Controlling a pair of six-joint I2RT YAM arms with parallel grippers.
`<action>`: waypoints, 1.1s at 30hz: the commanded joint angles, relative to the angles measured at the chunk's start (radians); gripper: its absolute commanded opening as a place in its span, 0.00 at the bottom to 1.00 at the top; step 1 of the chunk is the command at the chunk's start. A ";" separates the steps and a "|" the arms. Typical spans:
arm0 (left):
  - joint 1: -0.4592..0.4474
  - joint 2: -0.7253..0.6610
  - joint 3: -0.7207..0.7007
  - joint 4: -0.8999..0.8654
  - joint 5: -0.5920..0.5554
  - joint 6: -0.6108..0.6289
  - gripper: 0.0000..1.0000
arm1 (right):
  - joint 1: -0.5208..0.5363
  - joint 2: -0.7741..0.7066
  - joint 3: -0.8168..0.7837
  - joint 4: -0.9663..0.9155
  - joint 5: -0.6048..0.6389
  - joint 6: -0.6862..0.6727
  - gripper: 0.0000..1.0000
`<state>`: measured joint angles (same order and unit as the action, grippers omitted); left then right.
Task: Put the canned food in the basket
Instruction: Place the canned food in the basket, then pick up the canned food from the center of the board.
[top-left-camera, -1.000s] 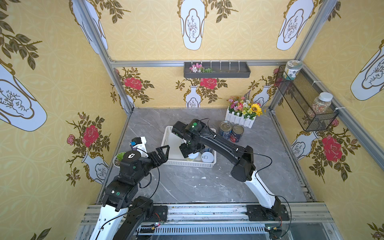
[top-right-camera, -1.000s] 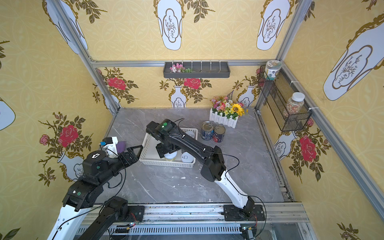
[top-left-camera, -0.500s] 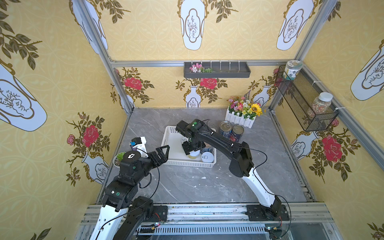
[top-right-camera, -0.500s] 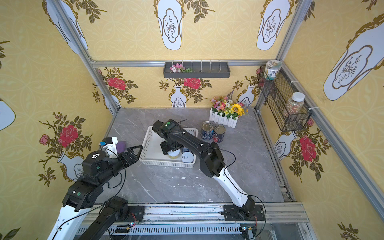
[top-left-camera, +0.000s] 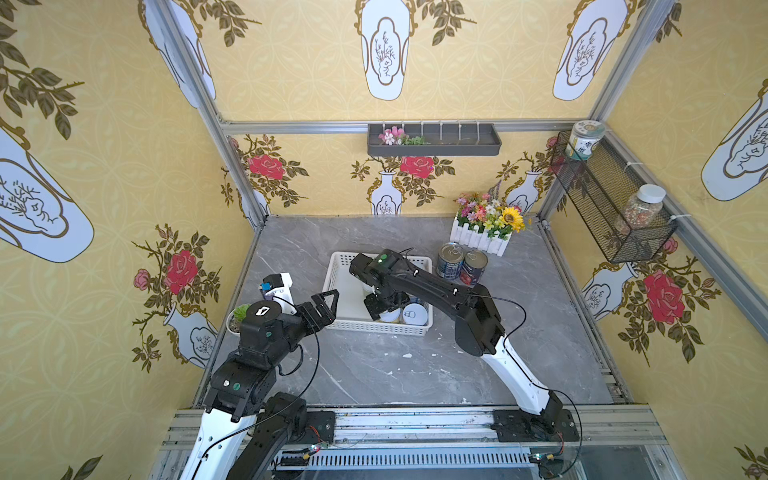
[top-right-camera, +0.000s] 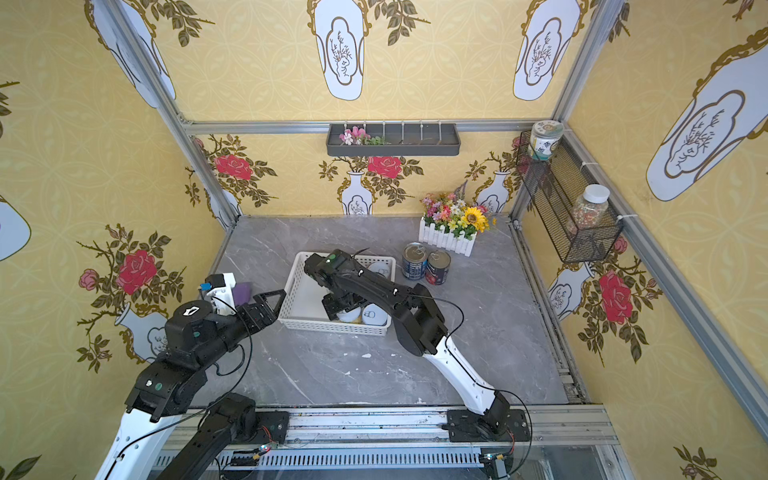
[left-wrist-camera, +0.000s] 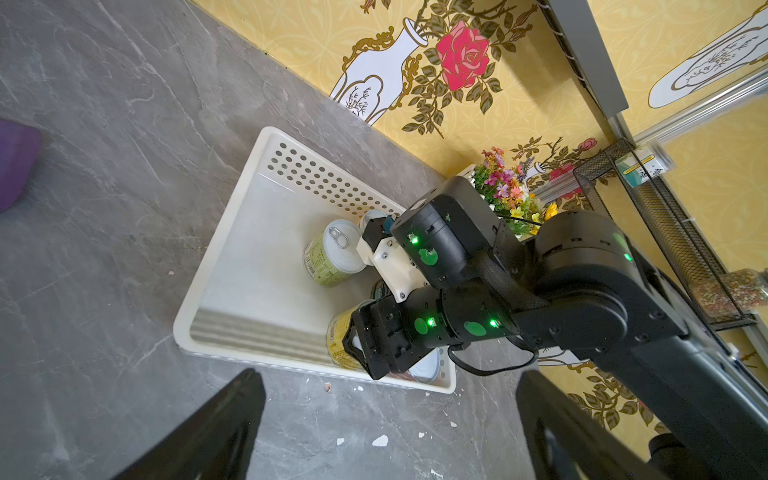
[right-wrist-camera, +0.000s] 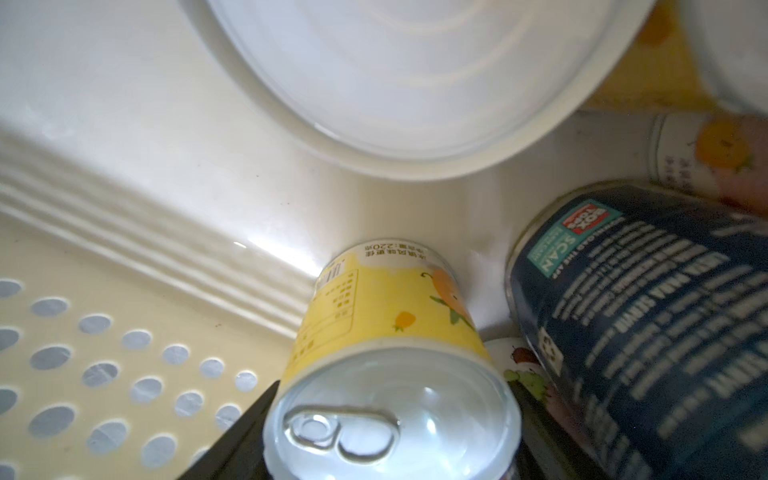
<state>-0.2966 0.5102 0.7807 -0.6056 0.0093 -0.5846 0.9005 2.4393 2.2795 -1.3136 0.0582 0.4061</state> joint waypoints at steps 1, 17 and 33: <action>0.003 -0.001 -0.006 0.023 0.012 0.009 1.00 | 0.006 -0.008 -0.015 -0.046 0.028 -0.017 0.83; 0.003 -0.002 -0.007 0.022 0.024 0.008 1.00 | 0.058 -0.246 0.022 0.022 -0.059 -0.046 0.97; 0.003 -0.009 -0.012 0.027 0.039 0.008 1.00 | -0.387 -0.792 -0.525 0.330 -0.043 0.082 0.97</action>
<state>-0.2947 0.5037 0.7742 -0.5976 0.0334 -0.5846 0.5896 1.6806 1.8187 -1.0786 0.0448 0.4477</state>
